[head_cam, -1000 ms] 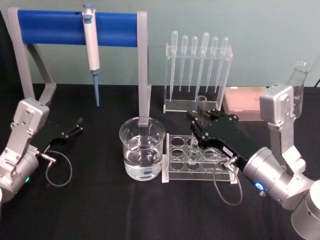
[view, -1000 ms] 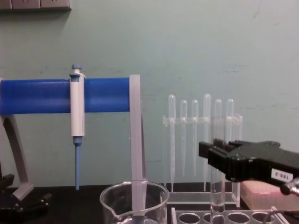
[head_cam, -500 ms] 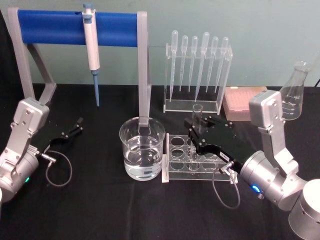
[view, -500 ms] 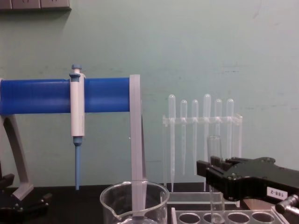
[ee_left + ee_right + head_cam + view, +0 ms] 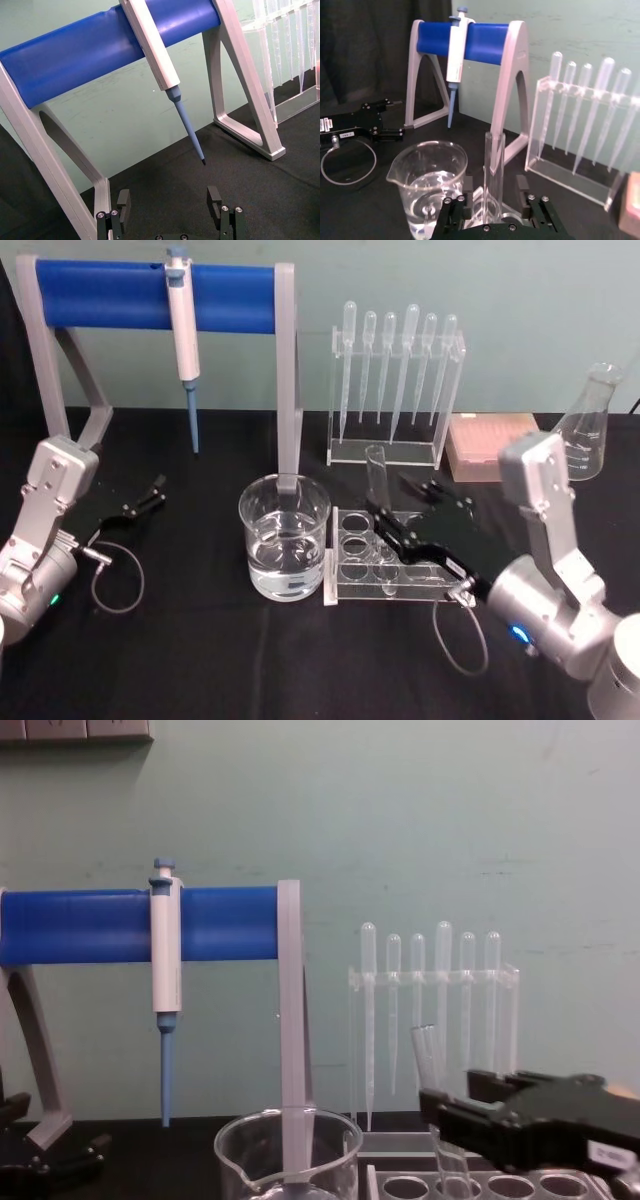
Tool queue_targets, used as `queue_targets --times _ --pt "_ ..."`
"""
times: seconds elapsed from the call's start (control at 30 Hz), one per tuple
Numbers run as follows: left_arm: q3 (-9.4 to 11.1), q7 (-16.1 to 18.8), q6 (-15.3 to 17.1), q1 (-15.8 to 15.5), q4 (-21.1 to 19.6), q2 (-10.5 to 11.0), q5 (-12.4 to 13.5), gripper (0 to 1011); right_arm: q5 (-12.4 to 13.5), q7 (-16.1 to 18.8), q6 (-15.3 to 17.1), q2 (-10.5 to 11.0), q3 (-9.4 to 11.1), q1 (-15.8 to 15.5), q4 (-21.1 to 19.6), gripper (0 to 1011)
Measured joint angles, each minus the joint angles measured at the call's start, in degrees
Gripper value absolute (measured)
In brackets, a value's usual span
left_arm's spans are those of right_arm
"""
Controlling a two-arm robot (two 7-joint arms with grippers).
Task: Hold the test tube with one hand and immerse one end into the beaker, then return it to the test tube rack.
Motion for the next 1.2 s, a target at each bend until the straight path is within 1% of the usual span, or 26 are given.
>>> queue_targets --times 0.07,0.1,0.13,0.17,0.2,0.23,0.27,0.3,0.33,0.37,0.4,0.43,0.47,0.5,0.53,0.6,0.67,0.77,0.8,0.87,0.9,0.93,0.97,1.07,1.1,1.2 --pt "0.0 0.0 0.0 0.0 0.0 0.0 0.0 1000 0.1 -0.6 0.1 0.1 0.6 -1.5 -1.3 567" --pt "0.0 0.0 0.0 0.0 0.0 0.0 0.0 1000 0.2 -1.3 0.1 0.3 1.2 -3.2 -2.5 586" --pt "0.0 0.0 0.0 0.0 0.0 0.0 0.0 1000 0.2 -1.3 0.1 0.3 1.2 -3.2 -2.5 601" --pt "0.0 0.0 0.0 0.0 0.0 0.0 0.0 1000 0.2 -1.9 0.2 0.6 1.8 -5.1 -4.0 659" --pt "0.0 0.0 0.0 0.0 0.0 0.0 0.0 1000 0.2 -2.2 0.2 0.7 2.2 -6.0 -4.7 689" --pt "0.0 0.0 0.0 0.0 0.0 0.0 0.0 1000 0.1 -2.8 0.1 0.8 2.8 -7.6 -6.1 726" --pt "0.0 0.0 0.0 0.0 0.0 0.0 0.0 1000 0.1 -3.1 0.0 0.9 3.1 -8.5 -6.7 743" --pt "0.0 0.0 0.0 0.0 0.0 0.0 0.0 1000 -0.1 -3.6 -0.3 0.9 3.8 -9.9 -7.8 797" --pt "0.0 0.0 0.0 0.0 0.0 0.0 0.0 1000 -0.3 -3.9 -0.6 1.0 4.2 -10.7 -8.3 820" --pt "0.0 0.0 0.0 0.0 0.0 0.0 0.0 1000 -0.4 -4.2 -0.9 1.0 4.6 -11.4 -8.7 839" --pt "0.0 0.0 0.0 0.0 0.0 0.0 0.0 1000 -0.5 -4.8 -1.6 0.8 5.5 -12.6 -9.1 876" --pt "0.0 0.0 0.0 0.0 0.0 0.0 0.0 1000 -0.5 -4.8 -1.6 0.8 5.5 -12.6 -9.1 892" --pt "0.0 0.0 0.0 0.0 0.0 0.0 0.0 1000 -0.6 -5.7 -2.4 0.6 6.7 -13.6 -9.3 924" --pt "0.0 0.0 0.0 0.0 0.0 0.0 0.0 1000 -0.8 -6.1 -2.8 0.5 7.4 -14.1 -9.3 966" --pt "0.0 0.0 0.0 0.0 0.0 0.0 0.0 1000 -1.1 -7.3 -3.7 0.1 8.9 -14.8 -9.0 985" --pt "0.0 0.0 0.0 0.0 0.0 0.0 0.0 1000 -1.4 -8.3 -4.5 -0.3 10.2 -15.2 -8.4 1003" --pt "0.0 0.0 0.0 0.0 0.0 0.0 0.0 1000 -2.0 -9.9 -5.1 -1.0 11.7 -15.1 -7.3 1004" --pt "0.0 0.0 0.0 0.0 0.0 0.0 0.0 1000 -3.2 -11.5 -5.2 -1.6 12.9 -14.2 -5.5 1004" --pt "0.0 0.0 0.0 0.0 0.0 0.0 0.0 1000 -3.9 -12.4 -5.3 -2.1 13.4 -13.2 -4.2 1004" --pt "0.0 0.0 0.0 0.0 0.0 0.0 0.0 1000 -4.8 -13.2 -5.5 -2.6 13.7 -12.1 -2.7 1004" --pt "0.0 0.0 0.0 0.0 0.0 0.0 0.0 1000 -5.8 -14.1 -5.6 -3.0 13.8 -10.8 -1.0 1004" --pt "0.0 0.0 0.0 0.0 0.0 0.0 0.0 1000 -6.3 -14.5 -5.6 -3.2 13.8 -10.3 -0.2 1004" --pt "0.0 0.0 0.0 0.0 0.0 0.0 0.0 1000 -7.4 -15.1 -5.8 -3.7 13.7 -9.1 1.6 1004" --pt "0.0 0.0 0.0 0.0 0.0 0.0 0.0 1000 -8.9 -15.6 -6.8 -4.3 13.2 -7.1 4.7 1004" --pt "0.0 0.0 0.0 0.0 0.0 0.0 0.0 1000 -9.8 -15.7 -7.8 -4.7 12.6 -5.7 7.1 1004" --pt "0.0 0.0 0.0 0.0 0.0 0.0 0.0 1000 -11.2 -15.5 -10.1 -5.4 11.7 -3.3 11.5 1004"
